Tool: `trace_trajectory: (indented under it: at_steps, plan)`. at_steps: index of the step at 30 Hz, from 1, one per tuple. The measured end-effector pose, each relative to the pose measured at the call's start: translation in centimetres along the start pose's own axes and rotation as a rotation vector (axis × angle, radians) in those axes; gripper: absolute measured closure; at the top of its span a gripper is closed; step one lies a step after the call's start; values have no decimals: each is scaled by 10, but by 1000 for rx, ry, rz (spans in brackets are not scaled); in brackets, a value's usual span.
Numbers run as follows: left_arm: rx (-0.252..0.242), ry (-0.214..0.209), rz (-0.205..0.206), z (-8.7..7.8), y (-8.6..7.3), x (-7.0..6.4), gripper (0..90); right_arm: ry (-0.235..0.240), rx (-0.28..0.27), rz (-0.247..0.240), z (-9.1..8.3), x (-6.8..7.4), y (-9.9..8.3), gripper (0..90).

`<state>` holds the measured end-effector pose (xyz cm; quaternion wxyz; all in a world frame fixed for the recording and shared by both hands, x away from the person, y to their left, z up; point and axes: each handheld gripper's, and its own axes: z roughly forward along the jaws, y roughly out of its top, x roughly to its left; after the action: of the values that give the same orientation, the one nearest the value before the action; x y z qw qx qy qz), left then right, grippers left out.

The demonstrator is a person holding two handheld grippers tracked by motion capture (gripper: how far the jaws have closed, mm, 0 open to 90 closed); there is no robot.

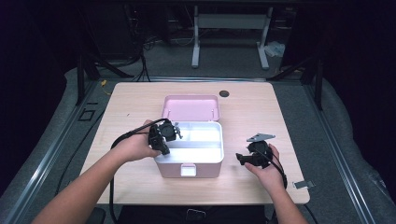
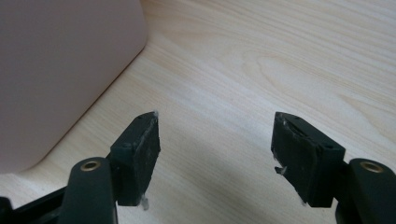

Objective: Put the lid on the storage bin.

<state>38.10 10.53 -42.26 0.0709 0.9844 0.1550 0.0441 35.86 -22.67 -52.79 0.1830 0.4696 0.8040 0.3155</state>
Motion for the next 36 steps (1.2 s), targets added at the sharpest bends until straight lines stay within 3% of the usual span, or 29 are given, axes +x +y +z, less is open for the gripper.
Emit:
trace_trajectory:
  at_steps: [6, 10, 18, 26, 36]
  plan:
    - [21, 34, 17, 1, 3, -5, 899, 13, -11, 23, 0, -6, 14, 318]
    - [27, 32, 20, 0, 3, -4, 898, 29, -29, 27, 1, -9, 29, 319]
    - [17, 17, 16, 0, 2, -3, 899, 46, -70, -4, 7, -7, 69, 319]
    - [11, 7, 12, 0, 1, -1, 900, 91, -136, 17, 2, -1, 116, 318]
    - [1, 2, 13, 0, 0, 0, 900, 103, -139, 16, 15, 6, 137, 315]
